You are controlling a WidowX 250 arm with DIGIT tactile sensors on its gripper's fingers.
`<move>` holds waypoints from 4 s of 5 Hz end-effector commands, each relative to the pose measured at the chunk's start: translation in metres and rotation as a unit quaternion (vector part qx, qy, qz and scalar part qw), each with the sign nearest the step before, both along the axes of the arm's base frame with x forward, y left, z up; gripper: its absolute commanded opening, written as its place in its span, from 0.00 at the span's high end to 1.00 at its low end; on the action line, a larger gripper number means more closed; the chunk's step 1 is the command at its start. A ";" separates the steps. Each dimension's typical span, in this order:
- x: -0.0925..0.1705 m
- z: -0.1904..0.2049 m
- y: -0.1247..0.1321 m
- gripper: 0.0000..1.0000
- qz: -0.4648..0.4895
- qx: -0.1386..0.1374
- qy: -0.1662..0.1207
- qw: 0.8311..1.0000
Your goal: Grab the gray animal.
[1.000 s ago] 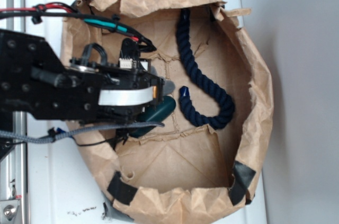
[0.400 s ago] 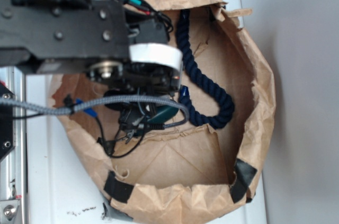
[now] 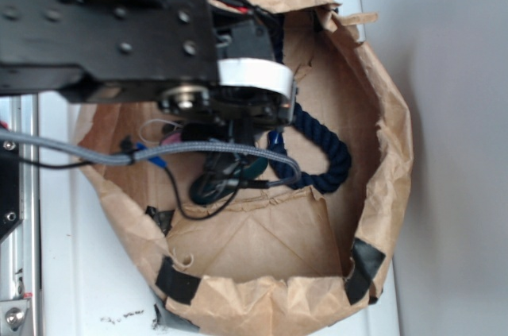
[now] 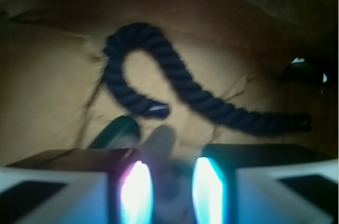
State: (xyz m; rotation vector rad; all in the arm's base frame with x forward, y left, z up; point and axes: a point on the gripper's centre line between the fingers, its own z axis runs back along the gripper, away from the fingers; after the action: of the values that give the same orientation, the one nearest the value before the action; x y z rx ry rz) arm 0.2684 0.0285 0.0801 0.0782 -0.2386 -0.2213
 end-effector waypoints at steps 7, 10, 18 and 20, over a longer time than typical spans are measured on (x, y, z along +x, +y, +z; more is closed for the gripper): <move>-0.005 0.008 0.017 0.00 -0.081 0.032 0.053 0.995; -0.029 -0.025 0.017 0.00 -0.123 0.045 0.061 0.989; -0.020 -0.022 -0.023 0.00 -0.084 0.017 0.124 0.989; -0.009 -0.034 -0.031 0.00 -0.065 0.022 0.103 0.992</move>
State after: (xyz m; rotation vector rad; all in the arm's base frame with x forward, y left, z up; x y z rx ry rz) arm 0.2506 0.0044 0.0399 0.0807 -0.0052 -0.3469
